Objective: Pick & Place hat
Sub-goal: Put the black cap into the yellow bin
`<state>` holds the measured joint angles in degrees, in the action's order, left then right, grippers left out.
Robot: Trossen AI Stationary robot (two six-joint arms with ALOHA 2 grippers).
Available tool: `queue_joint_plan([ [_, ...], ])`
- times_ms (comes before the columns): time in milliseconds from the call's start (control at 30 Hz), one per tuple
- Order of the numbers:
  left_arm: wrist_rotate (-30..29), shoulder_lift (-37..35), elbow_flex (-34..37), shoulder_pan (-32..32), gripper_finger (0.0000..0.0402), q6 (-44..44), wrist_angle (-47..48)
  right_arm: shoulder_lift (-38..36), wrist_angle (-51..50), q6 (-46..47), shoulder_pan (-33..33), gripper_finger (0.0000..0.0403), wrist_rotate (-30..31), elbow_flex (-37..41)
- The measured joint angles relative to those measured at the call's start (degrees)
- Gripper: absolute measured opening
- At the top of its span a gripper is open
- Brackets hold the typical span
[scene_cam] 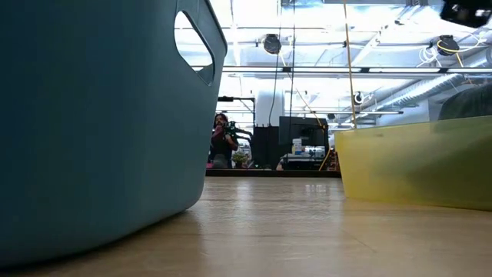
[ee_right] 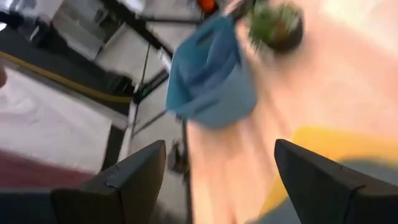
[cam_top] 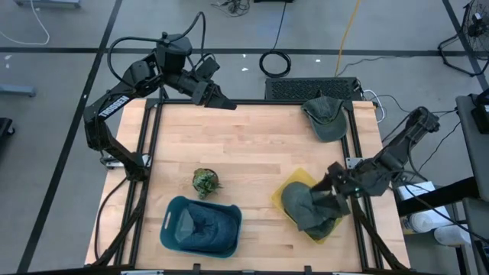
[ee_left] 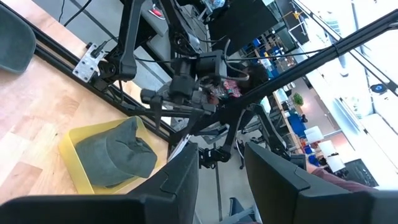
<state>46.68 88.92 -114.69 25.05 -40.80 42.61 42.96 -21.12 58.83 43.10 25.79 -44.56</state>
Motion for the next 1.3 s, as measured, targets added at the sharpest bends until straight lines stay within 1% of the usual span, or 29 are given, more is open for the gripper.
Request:
queue_joint_plan([
  [200,0.0,0.0,0.0,0.0,0.0136,-0.3,0.0,-0.7,2.3,-8.9,-2.8,0.0288,8.2,0.0],
  [467,0.0,0.0,0.0,0.0,0.0136,-0.3,0.0,-0.7,12.0,-23.9,-7.9,0.0288,15.5,-0.2],
  [567,0.0,0.0,0.0,0.0,0.0136,-0.2,0.0,-0.3,12.2,-27.7,-10.7,0.0288,19.4,-1.9],
  [667,0.0,0.0,0.0,0.0,0.0136,0.4,0.0,0.6,10.3,-30.8,-13.8,0.0288,22.8,-4.6],
  [833,0.0,0.0,0.0,0.0,0.0136,0.7,0.0,3.7,2.1,-34.6,-20.1,0.0288,23.9,-12.2],
  [1067,-0.1,0.0,0.0,0.0,0.0136,0.6,0.0,11.7,-14.5,-38.9,-29.6,0.0288,24.1,-25.4],
  [1300,-0.2,0.0,0.0,0.0,0.0136,0.6,0.0,19.4,-33.8,-37.7,-40.2,0.0284,22.7,-36.2],
])
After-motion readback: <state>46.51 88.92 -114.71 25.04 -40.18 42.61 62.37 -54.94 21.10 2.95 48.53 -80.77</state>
